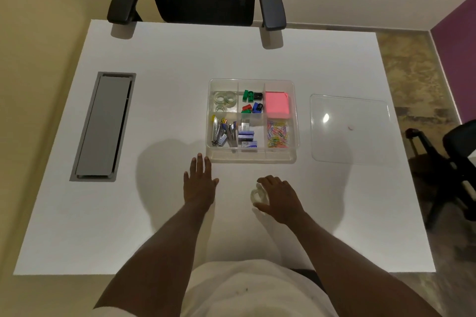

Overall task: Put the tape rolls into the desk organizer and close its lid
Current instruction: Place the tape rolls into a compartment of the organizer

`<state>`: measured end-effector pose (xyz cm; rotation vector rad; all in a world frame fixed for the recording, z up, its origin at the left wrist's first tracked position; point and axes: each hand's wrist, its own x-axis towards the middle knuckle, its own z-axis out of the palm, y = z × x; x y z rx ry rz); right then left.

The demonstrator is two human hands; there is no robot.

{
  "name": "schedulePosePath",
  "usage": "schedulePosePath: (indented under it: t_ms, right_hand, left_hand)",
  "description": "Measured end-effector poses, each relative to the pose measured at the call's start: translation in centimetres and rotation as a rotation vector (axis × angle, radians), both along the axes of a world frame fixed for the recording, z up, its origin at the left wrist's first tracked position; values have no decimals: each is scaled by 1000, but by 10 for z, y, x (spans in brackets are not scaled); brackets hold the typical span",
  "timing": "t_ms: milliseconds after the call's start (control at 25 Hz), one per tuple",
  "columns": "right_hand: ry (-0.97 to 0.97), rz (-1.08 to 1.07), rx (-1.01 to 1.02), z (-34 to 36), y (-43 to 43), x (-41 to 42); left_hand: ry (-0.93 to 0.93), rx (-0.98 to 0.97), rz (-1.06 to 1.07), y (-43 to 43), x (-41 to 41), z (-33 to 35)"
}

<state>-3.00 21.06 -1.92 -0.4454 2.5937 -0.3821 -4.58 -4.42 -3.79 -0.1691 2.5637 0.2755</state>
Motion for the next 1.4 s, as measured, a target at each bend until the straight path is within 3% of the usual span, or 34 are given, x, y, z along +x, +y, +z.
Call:
schedulePosePath:
  t_ms: [280,440,720,1040,1400]
  right_hand:
    - [2,-17,16,-6,-15,9]
    - [60,-28,-77,3,-24,-6]
    - [273,-32,-169,33,-49,-81]
    - [295,-143,-216,49,-86,-182]
    - [297,-182,55,36,-130,-251]
  left_hand:
    - [-13,1,-1,-1,-2,0]
    - [-24,-2,-9,0,-5,0]
    - [5,3,0,-1,-6,-2]
    - [33,-14,0,0,-5,-13]
    - [-2,1,9,-3,-5,-33]
